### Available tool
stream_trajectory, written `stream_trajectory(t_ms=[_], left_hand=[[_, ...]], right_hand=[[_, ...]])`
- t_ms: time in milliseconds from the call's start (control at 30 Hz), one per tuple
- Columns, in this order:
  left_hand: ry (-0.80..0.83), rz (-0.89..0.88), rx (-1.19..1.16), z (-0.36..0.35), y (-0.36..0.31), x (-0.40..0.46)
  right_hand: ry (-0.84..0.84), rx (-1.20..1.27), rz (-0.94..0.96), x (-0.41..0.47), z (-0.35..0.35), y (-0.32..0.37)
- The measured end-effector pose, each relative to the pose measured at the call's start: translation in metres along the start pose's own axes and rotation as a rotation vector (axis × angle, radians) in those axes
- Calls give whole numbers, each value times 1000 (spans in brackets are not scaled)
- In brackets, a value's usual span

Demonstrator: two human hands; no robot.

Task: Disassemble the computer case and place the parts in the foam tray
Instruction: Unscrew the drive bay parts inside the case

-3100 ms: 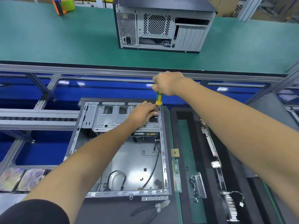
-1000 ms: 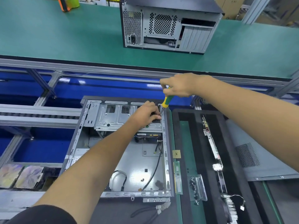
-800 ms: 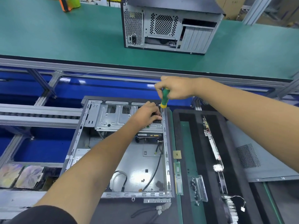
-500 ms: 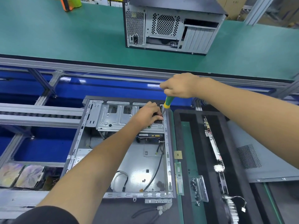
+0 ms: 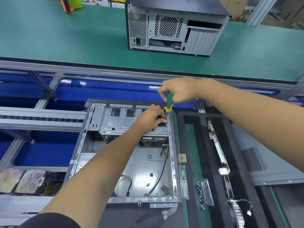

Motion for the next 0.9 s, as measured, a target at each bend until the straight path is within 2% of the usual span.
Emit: stream_trajectory(t_ms=[67, 100, 200, 233, 267, 367, 433, 467, 533, 600, 633, 733, 767, 833, 900], left_hand=[[1, 4, 0, 0, 1, 0], [3, 8, 8, 0, 2, 1], [16, 22, 18, -2, 3, 1], [17, 25, 13, -2, 3, 1], [18, 25, 10, -2, 3, 1], [13, 15, -2, -2, 3, 0], [17, 17, -12, -2, 3, 0], [20, 21, -8, -1, 2, 0], [25, 30, 3, -2, 2, 0], [26, 28, 5, -2, 2, 1], [25, 23, 9, -2, 2, 1], [9, 10, 9, 0, 1, 0], [8, 8, 7, 0, 0, 0], [10, 7, 5, 0, 0, 0], [17, 17, 2, 0, 1, 1]], right_hand=[[59, 214, 79, -4, -6, 3], [48, 215, 61, -5, -7, 1], [-58, -84, -119, -2, 4, -19], [-80, -143, -125, -2, 6, -18], [-85, -137, -99, -2, 5, -16], [-17, 89, 76, 0, -3, -1], [2, 135, 104, -2, -4, 2], [-6, 86, 60, -2, -2, 0], [-48, -174, -75, -2, 7, -9], [-100, -351, -100, 0, 13, -10], [-95, -319, -95, 3, 11, -12], [43, 89, -23, 7, -1, -9], [67, 150, 7, 7, -3, -5], [88, 158, 26, 5, -6, -2], [92, 56, -48, 5, -8, -8]])
Point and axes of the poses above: each hand's wrist, its own x-axis towards the middle knuckle, its own z-axis out of the back of the hand, y = z × x, the point moved 9 cm from there along x, towards the middle knuckle, and after that the axes turned 11 degrees about y, right-handed, at the moved point
